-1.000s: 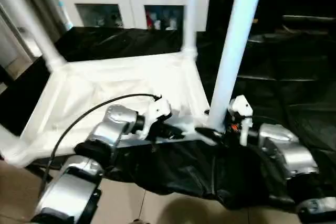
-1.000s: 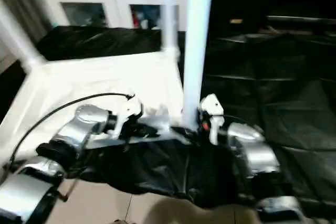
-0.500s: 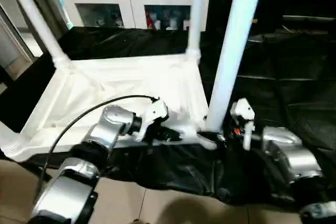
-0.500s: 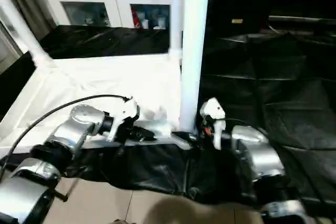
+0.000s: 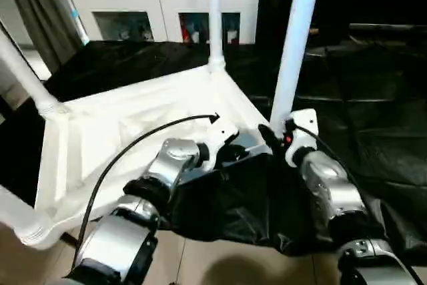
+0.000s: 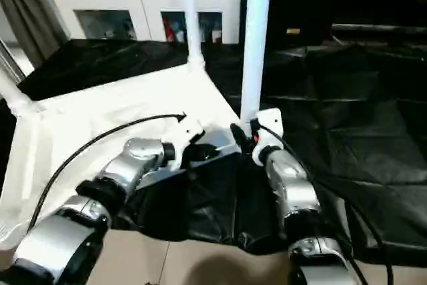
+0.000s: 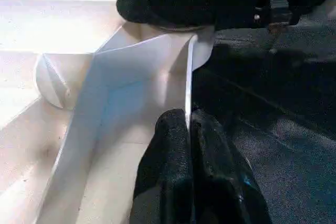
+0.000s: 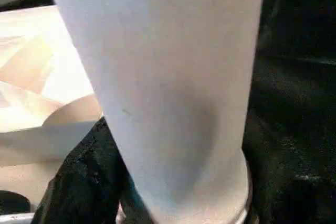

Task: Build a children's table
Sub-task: Rotate leg to tighten

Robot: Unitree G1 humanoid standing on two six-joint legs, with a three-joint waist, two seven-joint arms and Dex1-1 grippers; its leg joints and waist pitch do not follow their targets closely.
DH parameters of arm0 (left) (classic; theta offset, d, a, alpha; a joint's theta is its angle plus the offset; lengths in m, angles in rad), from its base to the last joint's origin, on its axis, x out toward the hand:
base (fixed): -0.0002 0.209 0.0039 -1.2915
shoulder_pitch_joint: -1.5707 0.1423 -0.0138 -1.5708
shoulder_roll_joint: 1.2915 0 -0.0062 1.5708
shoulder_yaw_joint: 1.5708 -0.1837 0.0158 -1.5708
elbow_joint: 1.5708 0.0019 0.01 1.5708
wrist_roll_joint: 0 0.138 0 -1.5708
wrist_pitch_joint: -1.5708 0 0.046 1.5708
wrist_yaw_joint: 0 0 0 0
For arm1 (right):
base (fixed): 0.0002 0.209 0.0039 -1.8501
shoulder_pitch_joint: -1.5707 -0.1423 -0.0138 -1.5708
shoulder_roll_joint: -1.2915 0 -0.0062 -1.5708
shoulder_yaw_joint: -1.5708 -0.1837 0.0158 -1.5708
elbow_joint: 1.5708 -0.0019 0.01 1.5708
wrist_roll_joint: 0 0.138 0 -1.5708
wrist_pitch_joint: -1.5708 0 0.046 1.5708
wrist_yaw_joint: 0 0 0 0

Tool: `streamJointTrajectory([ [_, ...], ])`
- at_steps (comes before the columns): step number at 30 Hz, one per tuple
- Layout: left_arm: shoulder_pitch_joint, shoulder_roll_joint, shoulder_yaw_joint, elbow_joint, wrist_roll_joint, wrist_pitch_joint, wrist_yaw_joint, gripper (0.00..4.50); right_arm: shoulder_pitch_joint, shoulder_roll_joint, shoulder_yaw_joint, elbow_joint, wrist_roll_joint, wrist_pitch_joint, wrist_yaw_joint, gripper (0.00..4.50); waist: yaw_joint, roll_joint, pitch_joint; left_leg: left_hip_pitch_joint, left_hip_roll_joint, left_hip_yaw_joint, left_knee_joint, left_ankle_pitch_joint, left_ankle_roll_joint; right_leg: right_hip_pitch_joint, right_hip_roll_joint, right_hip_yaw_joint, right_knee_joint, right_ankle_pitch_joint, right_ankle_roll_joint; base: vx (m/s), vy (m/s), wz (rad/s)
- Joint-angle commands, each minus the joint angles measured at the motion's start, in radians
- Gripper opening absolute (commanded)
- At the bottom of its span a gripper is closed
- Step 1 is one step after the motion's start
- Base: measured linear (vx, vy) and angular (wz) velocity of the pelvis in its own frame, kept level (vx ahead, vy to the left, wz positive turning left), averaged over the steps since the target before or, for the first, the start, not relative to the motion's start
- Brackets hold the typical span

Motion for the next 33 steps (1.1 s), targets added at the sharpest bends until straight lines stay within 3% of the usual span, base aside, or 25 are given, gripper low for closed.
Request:
streamJointTrajectory([
  [1,-0.015,-0.024,0.009,-0.018,-0.023,-0.023,-0.007,0.00,0.021,0.039,0.064,0.028,0.010,0.038,0.081,3.54,-0.002,-0.012,-0.050,0.016,0.038,-0.027,-0.081,-0.311,0.033,0.031,-0.058,0.032,-0.085,-0.262,-0.200,0.000,0.000,0.00],
  [4,-0.001,0.010,-0.009,-0.028,-0.020,-0.033,-0.095,0.00,0.042,-0.027,0.115,-0.024,0.001,0.023,0.230,3.78,0.001,-0.016,-0.050,0.015,0.039,-0.025,-0.079,-0.299,0.045,0.034,-0.058,0.030,-0.085,-0.254,-0.204,0.000,0.000,0.00],
  [7,0.006,0.025,-0.017,-0.037,-0.020,-0.034,-0.139,0.00,0.055,-0.059,0.130,-0.044,0.007,0.014,0.302,3.82,0.004,-0.017,-0.051,0.013,0.041,-0.024,-0.077,-0.276,0.059,0.036,-0.059,0.030,-0.081,-0.226,-0.211,0.000,0.000,0.00],
  [12,0.041,0.103,-0.056,-0.083,-0.018,-0.050,-0.328,0.00,0.103,-0.187,0.156,-0.167,0.061,0.033,0.567,3.82,0.009,-0.016,-0.059,0.006,0.044,-0.023,-0.066,-0.199,0.109,0.043,-0.056,0.027,-0.062,-0.080,-0.258,0.000,0.000,0.00],
  [15,0.060,0.144,-0.066,-0.117,-0.028,-0.038,-0.428,0.00,0.120,-0.252,0.165,-0.216,0.085,0.043,0.681,3.82,0.012,-0.016,-0.060,0.008,0.045,-0.021,-0.062,-0.181,0.127,0.041,-0.056,0.027,-0.058,-0.042,-0.277,0.000,0.000,0.00],
  [20,0.083,0.194,-0.081,-0.158,-0.035,-0.018,-0.523,0.00,0.120,-0.298,0.170,-0.232,0.097,0.050,0.758,3.82,0.025,-0.018,-0.056,0.015,0.050,-0.019,-0.067,-0.217,0.104,0.035,-0.058,0.031,-0.063,-0.117,-0.275,0.000,0.000,0.00],
  [26,0.094,0.208,-0.075,-0.179,-0.045,-0.011,-0.525,0.00,0.123,-0.300,0.176,-0.253,0.115,0.085,0.789,3.17,0.031,-0.019,-0.057,0.015,0.049,-0.020,-0.068,-0.206,0.085,0.036,-0.058,0.032,-0.059,-0.105,-0.271,0.000,0.000,0.00],
  [27,0.097,0.208,-0.074,-0.186,-0.046,-0.007,-0.525,0.00,0.125,-0.298,0.179,-0.258,0.117,0.089,0.791,3.11,0.030,-0.026,-0.056,0.015,0.049,-0.018,-0.068,-0.203,0.088,0.035,-0.057,0.032,-0.060,-0.103,-0.271,0.000,0.000,0.00],
  [31,0.099,0.191,-0.062,-0.188,-0.044,-0.003,-0.476,0.00,0.136,-0.277,0.183,-0.255,0.098,0.094,0.753,2.85,0.031,-0.023,-0.055,0.014,0.048,-0.018,-0.067,-0.195,0.091,0.034,-0.058,0.032,-0.061,-0.113,-0.267,0.000,0.000,0.00],
  [33,0.081,0.158,-0.042,-0.160,-0.033,0.002,-0.363,0.00,0.129,-0.230,0.164,-0.201,0.040,0.101,0.572,2.73,0.030,-0.021,-0.053,0.015,0.049,-0.019,-0.070,-0.204,0.075,0.032,-0.058,0.033,-0.063,-0.140,-0.261,0.000,0.000,0.00],
])
